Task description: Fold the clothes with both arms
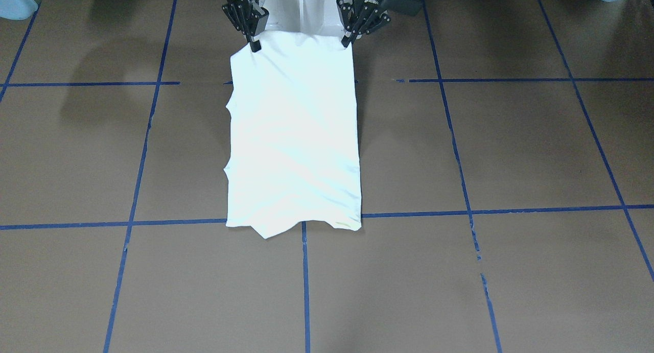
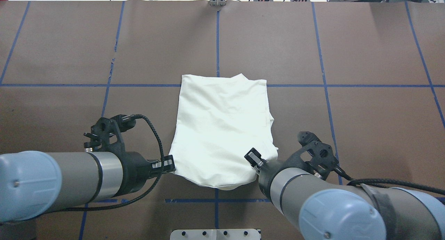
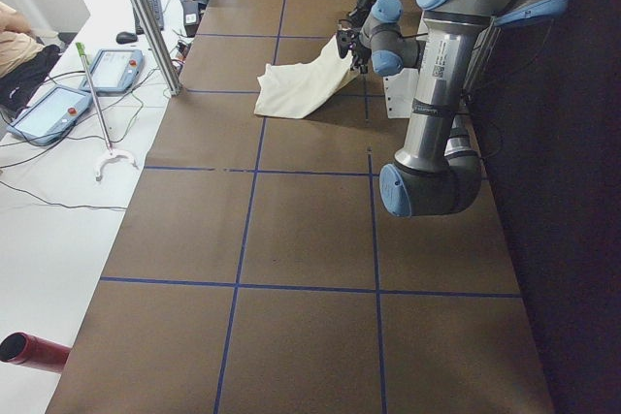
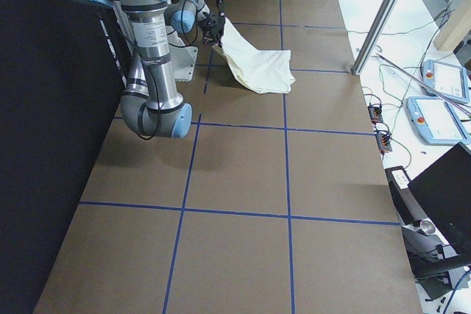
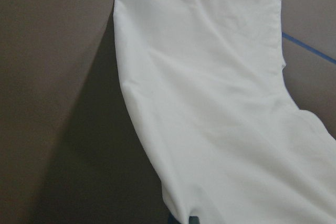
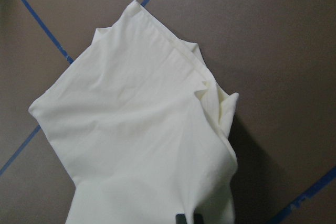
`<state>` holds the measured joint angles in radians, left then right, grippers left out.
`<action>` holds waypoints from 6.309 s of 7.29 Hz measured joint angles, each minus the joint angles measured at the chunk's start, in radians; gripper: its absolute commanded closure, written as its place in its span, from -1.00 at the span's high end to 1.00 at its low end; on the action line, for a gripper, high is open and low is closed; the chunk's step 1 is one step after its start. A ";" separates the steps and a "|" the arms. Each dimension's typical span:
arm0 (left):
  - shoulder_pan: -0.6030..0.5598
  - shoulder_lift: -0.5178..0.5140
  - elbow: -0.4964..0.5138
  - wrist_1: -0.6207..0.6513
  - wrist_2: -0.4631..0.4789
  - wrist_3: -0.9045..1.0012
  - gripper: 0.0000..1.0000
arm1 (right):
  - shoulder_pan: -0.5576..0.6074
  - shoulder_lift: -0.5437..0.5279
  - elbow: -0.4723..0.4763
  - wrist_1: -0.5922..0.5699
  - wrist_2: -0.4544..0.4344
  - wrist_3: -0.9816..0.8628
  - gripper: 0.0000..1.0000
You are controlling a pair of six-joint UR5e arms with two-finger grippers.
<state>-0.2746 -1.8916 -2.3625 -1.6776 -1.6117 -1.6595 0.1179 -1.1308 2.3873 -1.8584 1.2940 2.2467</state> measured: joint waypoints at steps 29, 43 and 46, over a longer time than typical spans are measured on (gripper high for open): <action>-0.397 -0.235 0.689 -0.349 -0.206 0.585 1.00 | 0.406 0.256 -0.943 0.392 -0.061 -0.946 1.00; -0.335 -0.221 1.116 -1.329 -0.502 1.101 1.00 | 0.700 0.226 -0.920 0.610 0.498 -1.041 1.00; -0.317 -0.230 1.119 -1.331 -0.492 1.098 0.93 | 0.700 0.223 -0.919 0.610 0.499 -1.041 1.00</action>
<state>-0.5914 -2.1220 -1.2431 -3.0083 -2.1041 -0.5613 0.8176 -0.9079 1.4679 -1.2487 1.7930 1.2057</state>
